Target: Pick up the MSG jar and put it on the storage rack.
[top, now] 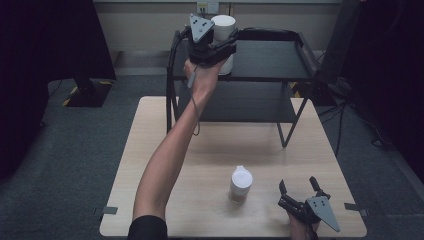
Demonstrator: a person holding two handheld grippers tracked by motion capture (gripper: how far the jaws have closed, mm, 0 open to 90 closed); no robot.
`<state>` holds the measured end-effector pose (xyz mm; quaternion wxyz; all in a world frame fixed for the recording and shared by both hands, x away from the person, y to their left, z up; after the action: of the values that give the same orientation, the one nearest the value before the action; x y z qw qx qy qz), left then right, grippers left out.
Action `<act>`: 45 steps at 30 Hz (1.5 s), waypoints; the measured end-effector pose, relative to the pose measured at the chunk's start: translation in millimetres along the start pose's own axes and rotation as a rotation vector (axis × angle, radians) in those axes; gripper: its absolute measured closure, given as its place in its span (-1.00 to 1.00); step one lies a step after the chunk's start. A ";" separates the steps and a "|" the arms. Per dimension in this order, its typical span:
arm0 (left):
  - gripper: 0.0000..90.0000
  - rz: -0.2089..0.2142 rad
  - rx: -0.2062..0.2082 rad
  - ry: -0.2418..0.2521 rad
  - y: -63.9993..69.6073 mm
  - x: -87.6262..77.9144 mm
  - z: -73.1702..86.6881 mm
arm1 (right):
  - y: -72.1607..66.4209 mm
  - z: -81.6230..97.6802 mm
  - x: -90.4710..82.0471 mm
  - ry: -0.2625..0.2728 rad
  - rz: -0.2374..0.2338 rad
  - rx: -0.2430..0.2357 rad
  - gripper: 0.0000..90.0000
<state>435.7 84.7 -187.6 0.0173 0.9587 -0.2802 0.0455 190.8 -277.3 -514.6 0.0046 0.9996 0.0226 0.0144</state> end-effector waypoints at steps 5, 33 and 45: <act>-0.89 -0.029 -0.003 0.080 6.0 -5.8 5.2 | 0.0 0.1 0.0 0.001 0.001 0.000 -1.00; -1.00 -0.006 0.046 0.070 27.1 -70.9 26.3 | -1.4 -0.2 0.0 -0.002 0.011 -0.002 -0.98; -1.00 0.044 0.050 0.059 42.9 -117.2 48.6 | -2.2 0.0 0.0 0.000 0.017 -0.003 -0.98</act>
<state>318.1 108.5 -247.0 0.0007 0.9507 -0.2995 0.0809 190.8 -275.1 -514.6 0.0061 0.9998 0.0141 0.0145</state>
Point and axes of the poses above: each handheld gripper's, and its own axes: x roughly forward along the jaws, z roughly out of its underside, y roughly to its right, the point moved 5 cm from there along x, roughly forward along the jaws, and after that the axes turned 4 degrees about z, right-handed, at the moved point
